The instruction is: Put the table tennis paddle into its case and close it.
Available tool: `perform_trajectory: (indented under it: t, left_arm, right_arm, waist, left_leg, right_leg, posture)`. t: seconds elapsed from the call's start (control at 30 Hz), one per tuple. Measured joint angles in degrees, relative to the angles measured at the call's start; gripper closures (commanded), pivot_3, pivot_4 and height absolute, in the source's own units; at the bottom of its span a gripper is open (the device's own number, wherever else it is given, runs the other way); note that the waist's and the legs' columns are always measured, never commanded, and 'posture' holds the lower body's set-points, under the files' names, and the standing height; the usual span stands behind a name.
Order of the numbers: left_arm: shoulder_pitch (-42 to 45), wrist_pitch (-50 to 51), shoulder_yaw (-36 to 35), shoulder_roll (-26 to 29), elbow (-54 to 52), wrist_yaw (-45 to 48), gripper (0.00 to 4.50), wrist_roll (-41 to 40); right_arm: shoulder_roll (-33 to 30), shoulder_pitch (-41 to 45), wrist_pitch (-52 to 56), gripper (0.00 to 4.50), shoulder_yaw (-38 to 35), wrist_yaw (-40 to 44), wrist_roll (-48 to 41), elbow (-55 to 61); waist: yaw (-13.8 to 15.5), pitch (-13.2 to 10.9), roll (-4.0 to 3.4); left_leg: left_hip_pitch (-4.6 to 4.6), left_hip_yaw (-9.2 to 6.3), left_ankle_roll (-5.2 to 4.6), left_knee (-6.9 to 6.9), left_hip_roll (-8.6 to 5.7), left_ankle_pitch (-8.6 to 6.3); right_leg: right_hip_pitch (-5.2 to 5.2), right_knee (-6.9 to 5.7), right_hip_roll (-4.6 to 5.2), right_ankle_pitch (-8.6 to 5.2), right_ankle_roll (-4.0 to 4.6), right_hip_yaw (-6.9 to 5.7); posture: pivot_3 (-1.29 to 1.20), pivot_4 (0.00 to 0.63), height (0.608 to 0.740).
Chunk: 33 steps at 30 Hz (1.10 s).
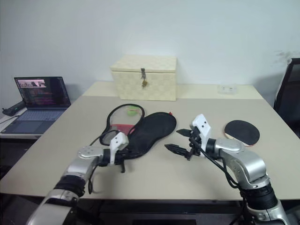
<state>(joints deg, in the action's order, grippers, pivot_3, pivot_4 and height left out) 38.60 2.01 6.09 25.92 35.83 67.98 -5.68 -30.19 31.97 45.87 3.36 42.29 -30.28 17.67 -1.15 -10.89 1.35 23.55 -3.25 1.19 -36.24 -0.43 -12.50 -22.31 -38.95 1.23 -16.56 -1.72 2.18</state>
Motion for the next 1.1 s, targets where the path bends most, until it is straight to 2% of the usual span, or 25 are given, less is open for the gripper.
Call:
perform_trajectory:
  t: [0.13, 0.37, 0.5, 0.63, 0.8, 0.97, 1.1]
  left_arm:
    - [-0.62, 2.86, 3.71, -6.28, -4.01, -1.80, 4.47, 0.33]
    - [3.42, 2.86, 5.82, -12.12, -2.22, -4.62, 4.47, 1.35]
    - [3.46, 2.83, 5.53, -11.62, -2.24, -5.05, 3.51, 1.22]
    - [2.82, 3.21, 3.81, -9.40, -3.92, -5.86, 2.03, 0.43]
    - [-1.09, 6.34, -0.45, -6.35, -11.77, -7.85, 0.15, -2.73]
    - [-6.67, 14.78, -4.86, -0.88, -23.75, -6.33, 0.05, -10.33]
    - [-9.14, 16.68, -8.46, 4.73, -26.68, -7.10, 0.05, -11.94]
  right_arm:
    - [-1.95, -1.21, -0.44, 0.00, -0.43, 0.63, -0.01, -0.04]
    - [-3.31, -2.62, -0.48, 0.00, -1.48, 0.36, -0.09, 0.18]
    - [-3.32, -3.90, -0.16, 0.00, -1.53, 0.16, -0.21, 1.28]
    - [-3.34, -4.48, 0.08, 0.00, -1.55, 0.03, -0.25, 2.02]
    - [-3.00, -4.54, 0.83, 0.00, -1.54, -0.11, -0.43, 2.16]
    - [0.39, -3.39, 2.18, 0.00, -0.89, -1.35, -0.57, 1.57]
    - [3.92, -2.30, 3.29, 0.00, 0.34, -2.65, -0.60, 0.45]
  waist:
    - [-0.29, 0.00, 0.00]
    - [-0.74, 0.00, 0.00]
    - [-0.74, 0.00, 0.00]
    - [-0.72, 0.00, 0.00]
    - [-0.70, 0.00, 0.00]
    - [-0.90, 0.00, 0.00]
    - [-0.73, 0.00, 0.00]
  left_leg:
    - [0.00, -0.02, 0.00, -0.02, 0.03, 0.00]
    - [-0.04, 0.09, 0.00, -0.03, 0.06, 0.00]
    - [-0.04, 0.06, 0.00, -0.01, 0.07, 0.00]
    - [-0.04, 0.06, 0.00, -0.03, 0.06, 0.00]
    - [-0.04, 0.02, 0.00, -0.03, 0.08, 0.00]
    - [-0.07, 0.01, 0.00, -0.02, 0.16, 0.00]
    - [-0.10, -0.03, 0.01, -0.02, 0.16, 0.00]
  right_leg:
    - [0.00, -0.03, -0.05, 0.00, 0.00, 0.00]
    - [-0.01, -0.05, -0.13, 0.00, 0.00, 0.04]
    - [-0.02, -0.04, -0.13, 0.00, 0.00, 0.03]
    - [-0.01, -0.05, -0.12, 0.00, 0.00, 0.04]
    - [-0.01, -0.04, -0.09, 0.00, 0.00, 0.03]
    - [-0.01, -0.06, -0.03, 0.01, 0.02, 0.06]
    - [0.01, -0.07, -0.03, 0.00, 0.03, 0.05]
  posture:
    - [0.00, 0.150, 0.740]
    - [0.00, 0.150, 0.740]
    - [0.00, 0.150, 0.740]
    - [0.00, 0.150, 0.740]
    - [0.00, 0.150, 0.740]
    - [0.00, 0.150, 0.740]
    - [0.00, 0.150, 0.740]
